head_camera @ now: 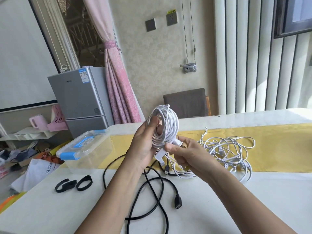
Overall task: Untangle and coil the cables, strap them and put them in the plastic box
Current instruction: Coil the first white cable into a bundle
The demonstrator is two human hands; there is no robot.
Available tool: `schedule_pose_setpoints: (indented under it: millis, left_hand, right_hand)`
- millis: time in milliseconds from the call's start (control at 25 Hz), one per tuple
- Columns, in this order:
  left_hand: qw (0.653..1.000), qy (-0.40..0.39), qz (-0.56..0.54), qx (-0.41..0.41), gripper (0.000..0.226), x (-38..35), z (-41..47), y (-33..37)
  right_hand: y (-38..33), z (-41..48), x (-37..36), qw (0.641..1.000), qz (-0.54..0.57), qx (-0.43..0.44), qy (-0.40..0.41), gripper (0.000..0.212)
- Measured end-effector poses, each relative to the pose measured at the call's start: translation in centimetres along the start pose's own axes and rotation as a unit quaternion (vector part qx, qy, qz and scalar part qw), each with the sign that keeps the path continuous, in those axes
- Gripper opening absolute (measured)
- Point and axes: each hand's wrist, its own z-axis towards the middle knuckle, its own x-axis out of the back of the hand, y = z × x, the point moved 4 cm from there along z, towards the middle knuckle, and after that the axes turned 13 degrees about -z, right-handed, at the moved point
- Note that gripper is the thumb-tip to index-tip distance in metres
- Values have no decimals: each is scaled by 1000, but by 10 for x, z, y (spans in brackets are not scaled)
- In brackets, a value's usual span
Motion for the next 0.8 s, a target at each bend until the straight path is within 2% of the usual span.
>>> schedule_pose_setpoints:
  millis: [80,160,240,360,440,520,600,720,800]
  left_hand:
    - [997,61,43,-34,25,8,0,-4]
    - [989,104,79,-72,29,16,0,-9]
    - [979,124,123,-105,30,21,0,-11]
    - [949,142,213,-181,20,15,-8,-10]
    - [942,140,234,-198,16,6,-17,-19]
    - [959,138,187,-159,15,3,-22,-37]
    - [986,102,97,-86,18,4,-23,-49]
    - [997,-38,-21,60,21,15,-18,-36]
    - [978,-127,-10,166,51,25,-17,-17]
  right_hand:
    - [1,0,3,998,-43,0,53,31]
    - [2,1,5,995,-31,-4,98,36]
    - [3,1,5,994,4,5,106,40]
    - [2,0,3,994,28,23,107,47]
    - [3,0,6,986,27,32,162,38]
    - [7,0,10,973,33,39,224,30]
    - [10,2,15,967,7,47,252,30]
    - [3,4,27,967,-114,68,216,33]
    - [-2,3,29,960,-229,68,148,39]
